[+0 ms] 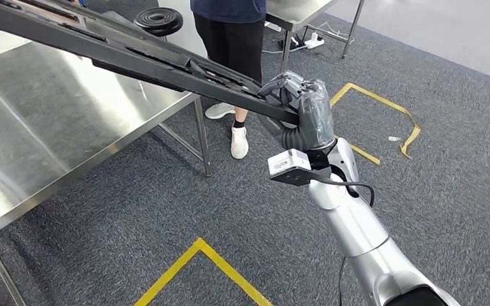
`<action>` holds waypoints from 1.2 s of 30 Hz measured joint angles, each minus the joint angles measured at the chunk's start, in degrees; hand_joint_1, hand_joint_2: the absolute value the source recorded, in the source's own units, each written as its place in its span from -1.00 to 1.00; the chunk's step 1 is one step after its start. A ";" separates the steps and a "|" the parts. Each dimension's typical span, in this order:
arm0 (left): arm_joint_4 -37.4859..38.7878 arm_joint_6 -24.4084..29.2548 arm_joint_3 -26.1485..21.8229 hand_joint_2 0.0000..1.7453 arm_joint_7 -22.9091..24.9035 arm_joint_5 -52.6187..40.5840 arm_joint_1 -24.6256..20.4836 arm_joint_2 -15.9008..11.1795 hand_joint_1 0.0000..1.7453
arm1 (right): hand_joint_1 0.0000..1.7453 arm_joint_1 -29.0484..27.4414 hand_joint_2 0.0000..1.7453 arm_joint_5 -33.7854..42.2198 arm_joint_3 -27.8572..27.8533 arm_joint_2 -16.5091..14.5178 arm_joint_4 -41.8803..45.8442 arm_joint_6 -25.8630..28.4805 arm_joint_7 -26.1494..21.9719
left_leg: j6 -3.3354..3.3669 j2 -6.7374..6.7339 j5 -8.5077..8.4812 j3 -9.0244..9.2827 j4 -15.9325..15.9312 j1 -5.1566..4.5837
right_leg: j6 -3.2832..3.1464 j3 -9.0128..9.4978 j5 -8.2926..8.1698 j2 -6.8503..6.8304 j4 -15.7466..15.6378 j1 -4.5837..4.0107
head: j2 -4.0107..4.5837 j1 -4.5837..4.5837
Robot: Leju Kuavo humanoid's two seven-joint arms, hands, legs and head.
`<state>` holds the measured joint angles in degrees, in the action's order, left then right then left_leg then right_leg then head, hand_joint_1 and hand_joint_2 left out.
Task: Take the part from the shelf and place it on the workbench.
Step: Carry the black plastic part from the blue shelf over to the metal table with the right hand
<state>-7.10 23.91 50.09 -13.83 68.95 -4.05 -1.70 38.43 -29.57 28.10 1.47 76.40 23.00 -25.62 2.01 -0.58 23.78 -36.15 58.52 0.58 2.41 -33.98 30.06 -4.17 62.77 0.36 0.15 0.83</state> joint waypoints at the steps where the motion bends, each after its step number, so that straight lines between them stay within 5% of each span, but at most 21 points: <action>1: 0.00 -0.27 0.21 1.00 -0.22 -0.18 -0.06 -0.01 -1.00 | 1.00 0.14 1.00 0.26 0.19 0.03 0.01 -0.25 -0.01 | 0.19 0.70 -0.07 -0.04 -0.03 0.03 | -0.18 -1.68 1.51 1.92 3.61 0.16 | 0.00 -0.11; 4: -0.01 -1.59 0.92 1.00 -0.88 -0.97 -0.18 -0.01 -1.00 | 1.00 0.24 1.00 0.55 0.93 -0.16 0.02 -1.06 0.49 | 0.39 3.18 -0.15 -0.12 0.01 0.06 | -0.12 -6.07 3.97 3.73 12.07 0.24 | 0.00 -0.30; 6: -0.01 -2.56 1.56 1.00 -1.11 -1.60 -0.19 0.00 -1.00 | 1.00 0.26 1.00 0.32 1.65 -0.64 0.18 -1.30 1.13 | 0.28 4.92 -0.21 -0.09 0.05 0.13 | 0.74 -4.69 1.68 4.33 8.29 0.41 | 0.00 -0.31; 8: -0.01 -3.52 2.23 1.00 -1.32 -2.15 -0.29 -0.06 -1.00 | 1.00 0.28 1.00 -0.35 2.23 -1.23 0.52 -1.32 1.72 | -0.08 6.56 -0.28 -0.17 0.15 0.12 | 1.31 -1.20 -1.51 6.57 0.45 0.77 | 0.00 -0.30; 10: -0.01 -4.22 2.81 1.00 -1.50 -2.60 -0.46 -0.09 -1.00 | 1.00 0.26 1.00 -1.31 2.82 -1.77 0.82 -1.34 2.46 | -0.70 7.85 -0.46 -0.49 0.18 0.05 | 0.97 0.64 -2.91 7.90 -3.50 0.84 | 0.00 -0.26; 12: 0.01 -4.65 3.38 1.00 -1.57 -2.89 -0.50 -0.11 -1.00 | 1.00 0.21 1.00 -2.33 3.40 -2.45 1.02 -1.52 3.28 | -1.39 8.77 -0.71 -0.81 -0.03 0.15 | 0.18 0.84 -3.15 6.94 -3.81 0.75 | 0.00 -0.25; 15: -0.01 -5.49 3.96 1.00 -1.93 -2.91 -0.63 -0.10 -1.00 | 1.00 0.28 1.00 -3.69 4.13 -4.13 1.34 -2.65 4.35 | -2.19 5.05 1.37 -2.51 3.20 0.04 | -1.21 1.09 -3.44 5.11 -4.19 1.13 | 0.00 0.11; 17: -0.04 -6.09 4.20 1.00 -2.73 -2.61 -0.95 -0.05 -1.00 | 1.00 0.32 1.00 -4.35 4.43 -5.31 1.50 -3.63 4.64 | -2.54 2.01 4.96 -6.04 10.51 0.09 | -1.92 1.15 -3.31 3.66 -4.21 0.93 | 0.00 0.46; 19: -0.05 -6.37 4.35 1.00 -3.29 -2.29 -1.18 -0.04 -1.00 | 1.00 0.28 1.00 -4.85 4.64 -6.30 1.51 -4.25 4.78 | -2.81 1.37 6.64 -8.84 16.02 0.24 | -2.15 1.20 -3.14 2.01 -4.20 0.75 | 0.00 0.47; 21: -0.05 -6.48 4.50 1.00 -3.41 -2.15 -1.18 -0.09 -1.00 | 1.00 0.32 1.00 -4.99 4.87 -7.06 1.51 -4.42 4.84 | -2.89 0.72 4.54 -7.51 13.47 0.32 | -2.21 1.33 -2.98 0.44 -4.18 0.71 | 0.00 0.48; 23: -0.06 -6.49 4.61 1.00 -3.50 -2.11 -1.23 -0.15 -1.00 | 1.00 0.50 1.00 -4.98 4.98 -7.61 1.52 -4.42 4.89 | -2.77 -1.84 1.37 -3.23 5.78 0.18 | -1.87 1.59 -2.63 -0.88 -4.13 0.44 | 0.00 0.52; 25: -0.08 -6.51 4.64 1.00 -3.57 -2.11 -1.43 -0.14 -1.00 | 1.00 0.76 1.00 -5.02 5.00 -7.92 1.53 -4.47 4.96 | -2.24 -3.48 0.23 -0.76 1.21 -0.09 | -1.25 1.86 -2.21 -2.06 -4.10 -0.18 | 0.00 0.32; 28: -0.09 -6.53 4.75 1.00 -3.59 -2.05 -1.49 -0.11 -1.00 | 1.00 1.04 1.00 -5.38 5.08 -8.31 1.54 -4.77 4.97 | -1.10 -1.63 0.23 -0.67 0.58 -0.25 | -0.42 2.26 -1.72 -3.56 -4.15 -0.50 | 0.00 -0.01; 30: -0.09 -6.53 4.90 1.00 -3.47 -1.93 -1.41 -0.15 -1.00 | 1.00 1.32 1.00 -5.87 5.03 -8.68 1.49 -4.96 5.05 | -0.35 -0.27 -0.03 -0.50 0.30 0.04 | -0.18 1.25 -0.21 -1.13 -1.68 -0.28 | 0.00 -0.06; 33: -0.09 -6.61 5.12 1.00 -3.20 -1.73 -1.55 -0.19 -1.00 | 1.00 1.81 1.00 -6.65 4.46 -8.79 0.86 -5.18 5.40 | 0.33 1.97 -0.24 -0.58 0.23 0.19 | -0.61 -4.11 4.12 3.34 9.30 -0.03 | 0.00 -0.38; 35: -0.09 -6.82 5.18 1.00 -3.07 -1.33 -1.54 -0.15 -1.00 | 1.00 2.23 1.00 -6.90 4.00 -8.84 -0.14 -5.55 5.70 | 0.38 3.90 -0.30 -0.62 0.26 0.20 | -0.19 -5.99 4.32 3.88 12.32 0.05 | 0.00 -0.42; 36: -0.09 -6.94 5.19 1.00 -2.99 -1.13 -1.52 -0.10 -1.00 | 1.00 2.58 1.00 -6.89 3.75 -8.96 -0.61 -5.78 5.80 | 0.34 4.80 -0.34 -0.62 0.28 0.23 | 0.25 -5.35 3.13 4.08 10.46 0.14 | 0.00 -0.42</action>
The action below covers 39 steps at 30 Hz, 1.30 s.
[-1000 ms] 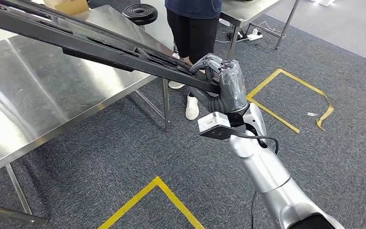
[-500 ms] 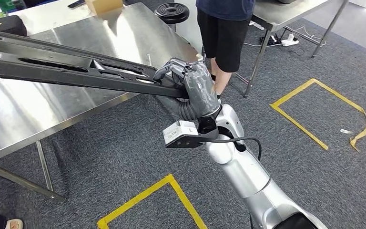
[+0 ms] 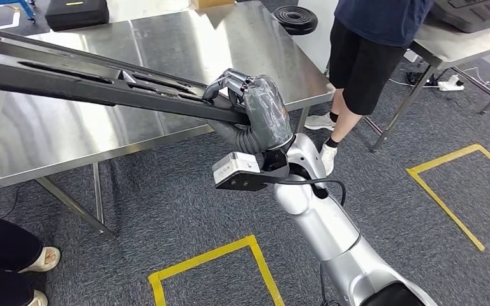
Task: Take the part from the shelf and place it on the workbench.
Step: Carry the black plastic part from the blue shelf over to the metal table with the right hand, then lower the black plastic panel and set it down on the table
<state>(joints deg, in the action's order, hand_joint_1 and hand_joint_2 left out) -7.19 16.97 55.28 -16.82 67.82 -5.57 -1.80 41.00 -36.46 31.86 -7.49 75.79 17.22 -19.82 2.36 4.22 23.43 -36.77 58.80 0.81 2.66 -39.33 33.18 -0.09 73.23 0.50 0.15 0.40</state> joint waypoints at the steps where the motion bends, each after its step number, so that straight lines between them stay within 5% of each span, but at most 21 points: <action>1: -0.01 -0.09 0.00 1.00 0.08 0.20 0.01 0.06 -1.00 | 1.00 0.52 1.00 0.08 -0.25 -0.20 -0.41 -0.21 0.07 | -0.09 0.88 -0.06 0.01 0.03 0.03 | 0.45 1.53 -1.74 0.57 -3.70 0.16 | 0.00 -0.01; 4: -0.02 -0.14 0.02 1.00 0.15 0.38 -0.03 0.32 -1.00 | 1.00 2.15 1.00 0.46 -0.90 -0.79 -1.12 -0.76 0.08 | -0.81 3.02 -0.26 -0.31 0.14 -0.11 | 0.61 5.73 -5.47 3.67 -13.29 0.54 | 0.00 0.06; 7: -0.01 -0.15 0.36 1.00 0.14 0.18 0.31 0.47 -1.00 | 1.00 2.86 1.00 0.93 -1.32 -1.22 -1.48 -1.26 0.16 | -1.84 4.13 -0.57 -0.70 -0.06 0.02 | -0.57 6.41 -6.10 2.82 -14.31 0.49 | 0.00 0.10; 9: 0.00 -0.15 0.73 1.00 0.06 0.04 0.48 0.54 -1.00 | 1.00 3.28 1.00 1.24 -1.74 -1.43 -1.53 -1.50 0.23 | -2.33 1.38 0.65 -1.83 1.71 -0.10 | -1.49 6.56 -6.37 1.79 -14.59 0.79 | 0.00 0.44; 11: -0.02 -0.18 0.98 1.00 -0.08 -0.05 0.28 0.62 -1.00 | 1.00 3.57 1.00 1.66 -2.33 -1.37 -1.55 -1.62 0.24 | -2.66 -2.31 3.85 -4.62 7.61 -0.16 | -2.15 6.62 -6.37 0.81 -14.68 0.70 | 0.00 0.84; 13: -0.02 -0.25 1.16 1.00 -0.15 -0.12 0.07 0.62 -1.00 | 1.00 3.60 1.00 2.28 -2.92 -1.08 -1.67 -1.84 0.24 | -2.98 -3.33 6.33 -7.60 14.24 0.03 | -2.38 6.61 -6.30 -0.19 -14.66 0.51 | 0.00 0.93; 14: -0.02 -0.28 1.26 1.00 -0.17 -0.17 0.05 0.61 -1.00 | 1.00 3.57 1.00 2.64 -3.23 -0.90 -1.77 -1.94 0.21 | -3.10 -3.44 6.29 -8.04 15.34 0.14 | -2.40 6.61 -6.27 -0.58 -14.65 0.48 | 0.00 0.95; 15: -0.02 -0.31 1.36 1.00 -0.17 -0.22 0.07 0.58 -1.00 | 1.00 3.56 1.00 2.98 -3.54 -0.74 -1.86 -2.03 0.15 | -3.17 -3.53 5.31 -7.41 14.28 0.26 | -2.40 6.62 -6.25 -0.87 -14.64 0.47 | 0.00 0.95; 18: -0.01 -0.36 1.65 1.00 -0.19 -0.41 -0.04 0.52 -1.00 | 1.00 3.87 1.00 3.68 -4.43 -0.49 -2.10 -2.14 -0.36 | -2.99 -4.32 1.35 -1.83 4.06 0.45 | -2.07 6.54 -6.07 -1.25 -14.50 0.20 | 0.00 0.93; 20: -0.02 -0.45 1.86 1.00 -0.21 -0.42 -0.18 0.60 -1.00 | 1.00 4.24 1.00 3.99 -4.91 -0.37 -2.40 -2.34 -0.85 | -2.60 -4.56 1.03 0.03 0.73 0.29 | -1.74 6.31 -5.96 -1.33 -14.39 -0.29 | 0.00 0.91; 24: -0.02 -0.68 2.34 1.00 -0.27 -0.11 -0.22 0.71 -1.00 | 1.00 4.58 1.00 4.02 -5.23 -0.09 -3.43 -2.60 -1.36 | -2.20 -4.19 0.90 0.21 0.38 0.04 | -1.97 6.47 -6.05 -1.56 -14.79 -0.45 | 0.00 0.87; 34: -0.02 -0.74 2.45 1.00 -0.31 0.25 -0.23 0.70 -1.00 | 1.00 4.94 1.00 3.96 -5.20 -0.22 -4.93 -2.72 -1.69 | -1.47 -4.05 1.01 0.13 0.53 -0.35 | -1.33 6.69 -6.40 -1.69 -15.35 -0.18 | 0.00 0.90; 37: -0.03 -0.83 2.49 1.00 -0.36 0.54 -0.20 0.59 -1.00 | 1.00 5.10 1.00 3.33 -5.02 -0.92 -5.70 -3.47 -1.70 | -0.19 -3.91 0.69 0.53 -0.28 -0.44 | -0.03 6.72 -6.58 -1.73 -15.53 0.07 | 0.00 0.93; 39: -0.03 -0.84 2.51 1.00 -0.48 0.55 -0.29 0.61 -1.00 | 1.00 5.30 1.00 3.05 -4.87 -1.17 -5.79 -3.61 -1.69 | 0.51 -3.60 -0.05 1.33 -1.60 -0.04 | 0.01 5.42 -5.04 -1.13 -12.65 0.08 | 0.00 0.87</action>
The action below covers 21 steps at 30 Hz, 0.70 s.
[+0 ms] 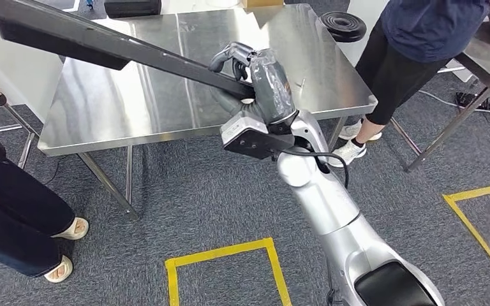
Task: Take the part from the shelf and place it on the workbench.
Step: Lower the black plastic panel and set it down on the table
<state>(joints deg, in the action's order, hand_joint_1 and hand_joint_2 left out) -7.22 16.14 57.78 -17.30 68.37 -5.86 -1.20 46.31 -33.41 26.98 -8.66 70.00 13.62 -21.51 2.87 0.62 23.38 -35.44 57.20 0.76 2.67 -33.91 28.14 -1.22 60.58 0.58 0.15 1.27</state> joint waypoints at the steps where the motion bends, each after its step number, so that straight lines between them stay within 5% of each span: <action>1: 0.00 -0.03 0.01 1.00 -0.05 0.00 -0.05 0.04 -1.00 | 1.00 0.01 1.00 -0.04 0.05 0.05 -0.02 0.00 0.01 | 0.11 0.29 -0.20 0.15 -0.32 0.15 | -0.20 -1.43 1.40 0.41 3.07 0.12 | 0.00 -0.07; 3: 0.01 -0.10 0.04 1.00 -0.10 0.00 -0.07 0.07 -1.00 | 1.00 -0.23 1.00 -0.10 0.06 0.27 -0.14 0.00 0.06 | 0.06 1.16 -0.36 0.07 -0.41 0.30 | -0.35 -4.91 4.20 0.79 10.42 0.36 | 0.00 -0.12; 5: 0.01 -0.16 0.15 1.00 -0.10 0.00 0.01 0.15 -1.00 | 1.00 -0.63 1.00 -0.21 0.08 0.54 -0.33 0.00 0.18 | -0.41 2.33 -0.48 -0.11 -0.33 0.62 | 0.43 -5.94 4.26 0.89 12.44 0.88 | 0.00 -0.11; 7: 0.01 -0.16 0.27 1.00 -0.09 -0.01 0.00 0.22 -1.00 | 1.00 -0.73 1.00 -0.26 0.08 0.70 -0.44 0.00 0.25 | -1.31 3.67 -0.48 -0.38 0.04 1.12 | 2.01 -2.83 1.52 1.84 6.24 1.77 | 0.00 -0.16; 9: 0.01 -0.16 0.31 1.00 -0.06 -0.02 -0.09 0.17 -1.00 | 1.00 -0.70 1.00 -0.26 0.07 0.87 -0.44 0.00 0.22 | -2.51 4.89 -0.26 -1.01 0.87 1.35 | 2.66 0.46 -0.22 4.03 -0.08 2.38 | 0.00 -0.23; 12: 0.01 -0.16 0.39 1.00 -0.03 -0.02 0.10 0.08 -1.00 | 1.00 -0.79 1.00 -0.31 0.09 0.98 -0.44 -0.03 0.19 | -4.01 6.41 -0.67 -1.71 0.78 1.66 | 1.22 1.25 -0.41 4.16 -1.35 2.12 | 0.00 -0.16; 14: 0.02 -0.15 0.47 1.00 -0.03 -0.02 0.27 0.02 -1.00 | 1.00 -0.73 1.00 -0.32 0.09 0.85 -0.44 -0.06 0.24 | -4.44 4.78 -0.42 -2.21 1.38 1.65 | 0.25 1.26 -0.63 3.07 -1.31 2.16 | 0.00 0.08; 16: 0.02 -0.13 0.55 1.00 -0.03 -0.02 0.10 -0.15 -1.00 | 1.00 -0.66 1.00 -0.28 0.04 0.73 -0.43 -0.07 0.24 | -4.42 1.53 2.13 -4.54 6.32 1.37 | -0.64 1.34 -0.65 1.79 -1.42 2.03 | 0.00 0.44; 18: 0.03 -0.11 0.59 1.00 -0.03 -0.02 -0.12 -0.31 -1.00 | 1.00 -0.74 1.00 -0.34 0.02 0.72 -0.44 -0.08 0.24 | -4.34 0.35 5.46 -8.34 14.14 1.26 | -1.24 1.40 -0.44 0.26 -1.41 1.43 | 0.00 0.59; 20: 0.03 -0.11 0.64 1.00 0.04 -0.02 -0.11 -0.40 -1.00 | 1.00 -0.87 1.00 -0.42 0.06 0.73 -0.45 -0.12 0.24 | -4.09 0.25 5.83 -9.87 17.25 1.22 | -1.57 1.56 -0.21 -1.24 -1.39 0.94 | 0.00 0.59; 21: 0.03 -0.10 0.69 1.00 0.10 -0.02 -0.04 -0.45 -1.00 | 1.00 -0.88 1.00 -0.43 0.07 0.73 -0.44 -0.14 0.24 | -3.85 0.03 4.53 -8.94 15.48 1.17 | -1.72 1.73 -0.07 -1.84 -1.39 0.79 | 0.00 0.57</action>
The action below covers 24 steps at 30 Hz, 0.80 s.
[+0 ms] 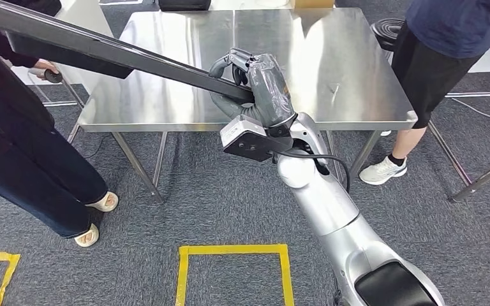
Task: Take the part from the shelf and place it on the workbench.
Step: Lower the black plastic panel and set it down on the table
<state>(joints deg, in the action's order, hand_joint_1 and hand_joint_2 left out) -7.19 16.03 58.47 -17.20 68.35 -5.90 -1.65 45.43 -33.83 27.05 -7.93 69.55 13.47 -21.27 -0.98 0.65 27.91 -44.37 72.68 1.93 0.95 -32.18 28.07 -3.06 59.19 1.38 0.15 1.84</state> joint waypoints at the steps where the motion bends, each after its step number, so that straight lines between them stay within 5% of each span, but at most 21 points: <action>1: 0.00 0.01 0.06 1.00 0.06 0.00 0.07 -0.04 -1.00 | 1.00 0.05 1.00 0.02 -0.01 0.00 0.01 -0.02 0.00 | 0.31 -0.59 -1.84 1.86 -3.47 -0.12 | -0.05 0.21 0.18 -0.53 0.00 -0.12 | 0.00 0.02; 4: -0.01 0.05 0.22 1.00 0.10 0.01 0.02 -0.10 -1.00 | 1.00 0.25 1.00 0.38 -0.08 0.07 0.02 -0.06 0.01 | 1.13 -3.43 -4.35 6.41 -12.02 -1.05 | 0.34 0.40 0.66 -1.72 0.01 -0.85 | 0.00 0.04; 6: -0.01 0.13 0.44 1.00 0.10 0.04 0.01 -0.06 -1.00 | 1.00 0.23 1.00 1.02 -0.14 0.12 0.02 -0.10 -0.08 | 1.52 -3.44 -4.08 6.57 -12.83 -1.56 | 0.76 0.48 0.77 -2.42 -0.21 -1.21 | 0.00 -0.01; 8: -0.01 0.25 0.68 1.00 0.15 0.11 0.03 0.03 -1.00 | 1.00 0.19 1.00 1.67 -0.22 0.13 0.07 -0.13 -0.19 | 2.17 -2.79 -4.23 6.84 -13.35 -1.46 | 1.20 0.30 1.28 -1.71 0.24 -1.08 | 0.00 -0.03; 11: -0.02 0.37 0.91 1.00 0.18 0.20 -0.23 0.18 -1.00 | 1.00 0.05 1.00 2.34 -0.69 0.55 0.14 -0.10 -0.25 | 3.20 -1.87 -4.42 7.21 -13.88 -1.28 | 0.97 -3.59 4.60 1.77 7.97 -0.81 | 0.00 -0.29; 13: -0.02 0.38 0.97 1.00 0.12 0.30 -0.25 0.32 -1.00 | 1.00 -0.47 1.00 2.65 -1.15 1.01 0.15 -0.10 -0.26 | 3.46 -1.06 -4.36 7.22 -13.86 -1.29 | 0.97 -7.43 6.48 2.60 14.76 -0.80 | 0.00 -0.48; 14: -0.02 0.38 0.97 1.00 0.07 0.37 -0.23 0.38 -1.00 | 1.00 -0.72 1.00 2.74 -1.36 1.19 0.15 -0.10 -0.26 | 3.48 -0.65 -4.34 7.23 -13.84 -1.29 | 1.29 -8.32 6.29 2.73 15.75 -0.77 | 0.00 -0.51; 15: -0.02 0.38 0.98 1.00 0.01 0.45 -0.22 0.43 -1.00 | 1.00 -0.86 1.00 2.81 -1.53 1.30 0.15 -0.10 -0.26 | 3.47 -0.30 -4.33 7.26 -13.82 -1.28 | 1.80 -8.14 5.24 2.79 14.52 -0.70 | 0.00 -0.56; 18: -0.03 0.34 0.99 1.00 -0.28 0.62 -0.21 0.51 -1.00 | 1.00 -0.65 1.00 3.03 -1.85 1.41 0.15 -0.10 -0.54 | 3.02 0.47 -4.08 7.29 -13.56 -1.39 | 2.89 -3.69 0.31 2.88 3.70 -0.37 | 0.00 -0.66; 20: -0.02 0.23 1.00 1.00 -0.46 0.72 -0.16 0.51 -1.00 | 1.00 -0.53 1.00 3.30 -1.99 1.43 0.15 -0.10 -0.87 | 2.35 0.71 -3.76 7.26 -13.42 -1.58 | 2.16 -2.05 -0.87 2.98 0.25 -0.48 | 0.00 -0.67; 24: -0.02 -0.22 1.00 1.00 -0.71 0.82 -0.14 0.41 -1.00 | 1.00 -0.17 1.00 3.69 -2.32 1.40 0.19 -0.10 -1.09 | 1.11 0.50 -2.70 6.71 -11.94 -1.27 | 0.03 -1.08 -0.66 3.04 -0.14 -0.18 | 0.00 -0.51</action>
<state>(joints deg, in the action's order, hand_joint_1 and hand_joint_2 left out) -7.21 15.81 59.47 -17.90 69.17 -6.04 -1.24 45.26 -30.14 24.73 -6.54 69.75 13.38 -22.36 0.13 1.15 25.21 -37.67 60.74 0.66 0.98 -33.26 27.41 -0.02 59.04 1.19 0.15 1.33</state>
